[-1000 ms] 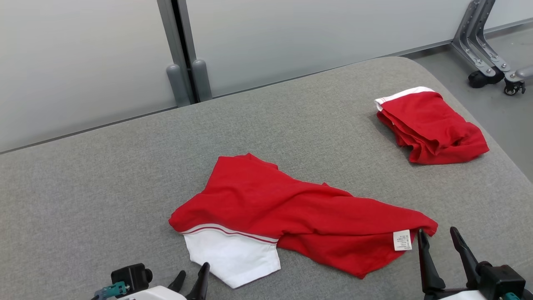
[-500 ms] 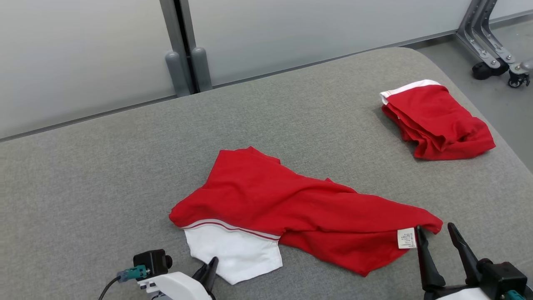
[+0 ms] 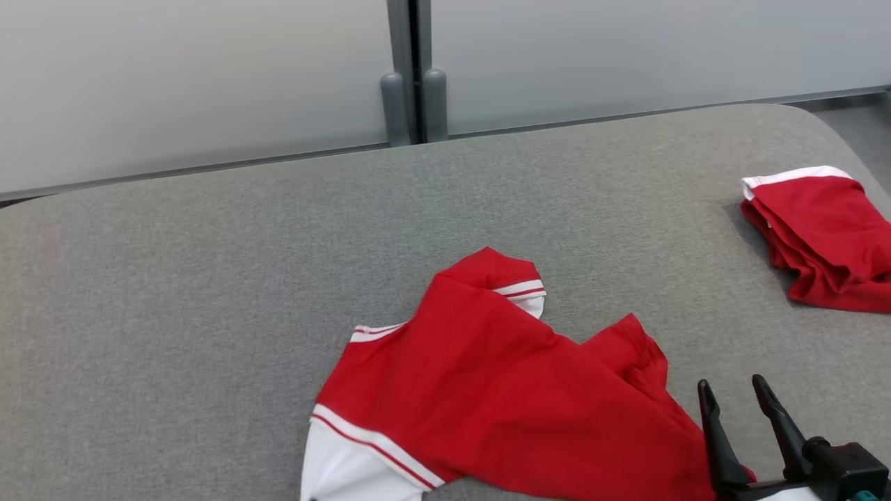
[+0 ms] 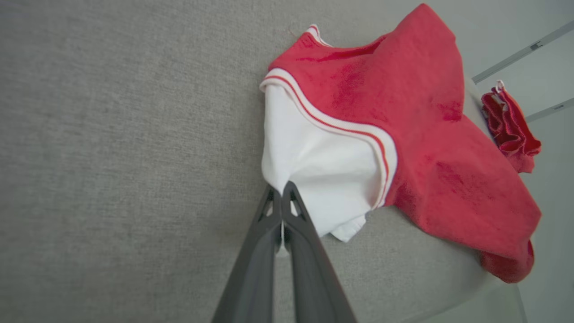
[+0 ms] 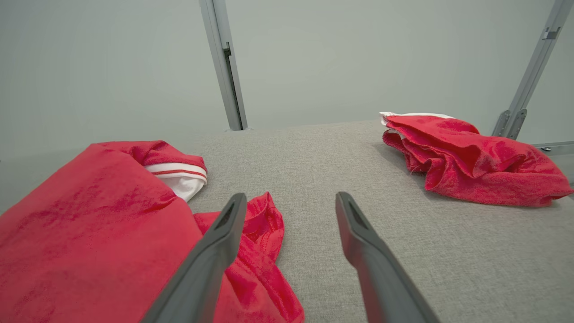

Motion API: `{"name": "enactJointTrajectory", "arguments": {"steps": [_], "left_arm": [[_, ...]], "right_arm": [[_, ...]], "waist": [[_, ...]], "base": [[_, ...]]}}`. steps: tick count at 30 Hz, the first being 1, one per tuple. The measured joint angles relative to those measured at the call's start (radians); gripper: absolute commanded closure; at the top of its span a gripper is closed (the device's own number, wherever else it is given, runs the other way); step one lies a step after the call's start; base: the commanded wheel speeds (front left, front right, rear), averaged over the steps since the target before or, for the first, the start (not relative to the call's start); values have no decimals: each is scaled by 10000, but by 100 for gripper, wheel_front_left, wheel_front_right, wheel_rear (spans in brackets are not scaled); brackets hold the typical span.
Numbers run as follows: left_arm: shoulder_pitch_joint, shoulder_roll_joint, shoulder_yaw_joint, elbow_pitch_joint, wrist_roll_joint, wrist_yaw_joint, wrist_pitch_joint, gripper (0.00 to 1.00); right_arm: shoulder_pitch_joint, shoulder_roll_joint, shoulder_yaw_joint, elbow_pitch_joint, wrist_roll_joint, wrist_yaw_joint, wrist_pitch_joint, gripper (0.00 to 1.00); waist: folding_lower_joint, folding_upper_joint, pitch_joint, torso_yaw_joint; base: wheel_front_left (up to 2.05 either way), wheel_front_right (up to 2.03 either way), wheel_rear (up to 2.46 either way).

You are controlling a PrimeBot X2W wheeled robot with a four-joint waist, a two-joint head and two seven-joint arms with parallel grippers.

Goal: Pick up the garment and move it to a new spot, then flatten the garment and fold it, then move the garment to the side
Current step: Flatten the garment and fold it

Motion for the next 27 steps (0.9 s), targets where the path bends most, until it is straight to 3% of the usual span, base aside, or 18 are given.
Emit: {"name": "enactJointTrajectory", "arguments": {"steps": [1,2,3,4,8,15,18,21,24,27], "left_arm": [[303,-2,-13,-318,-144,65,29,100],[576,17,-46,-585,-205,100,19,85],[825,44,-13,-780,-284,173,-36,56],[975,92,10,-886,-349,234,-77,0],[1286,349,23,-1400,-414,334,-46,0],[1724,2782,1058,-3296,309,1743,-96,0],[815,3394,1114,-4393,782,1814,456,0],[-960,3359,380,-4648,1453,1369,1751,0],[-3058,2316,-769,-3871,2079,727,3225,0],[-4833,750,-1695,-2243,2238,82,4378,0]], "right_arm": [[-1,-2,-2,2,0,0,0,0],[-6,0,-2,-8,0,0,2,0],[-8,0,-2,-13,0,0,2,0],[-13,0,12,-15,0,0,2,0],[-40,0,92,23,4,0,2,0],[-58,-6,115,81,121,0,0,0],[-53,-4,134,94,192,0,2,0],[-75,-8,182,109,232,0,2,0],[-298,-4,297,107,286,0,2,0],[-557,2,384,98,353,0,0,0]], "waist": [[0,0,18,84],[0,0,40,145],[0,0,68,184],[0,0,93,205],[0,0,122,110],[0,0,6,-640],[0,0,-35,-1000],[0,0,-20,-1368],[0,0,84,-1756],[0,0,257,-2180]], "base": [[0,0,0],[0,0,0],[0,0,0],[0,0,0],[0,0,0],[0,0,0],[0,0,0],[0,0,0],[0,0,0],[0,0,0]]}}
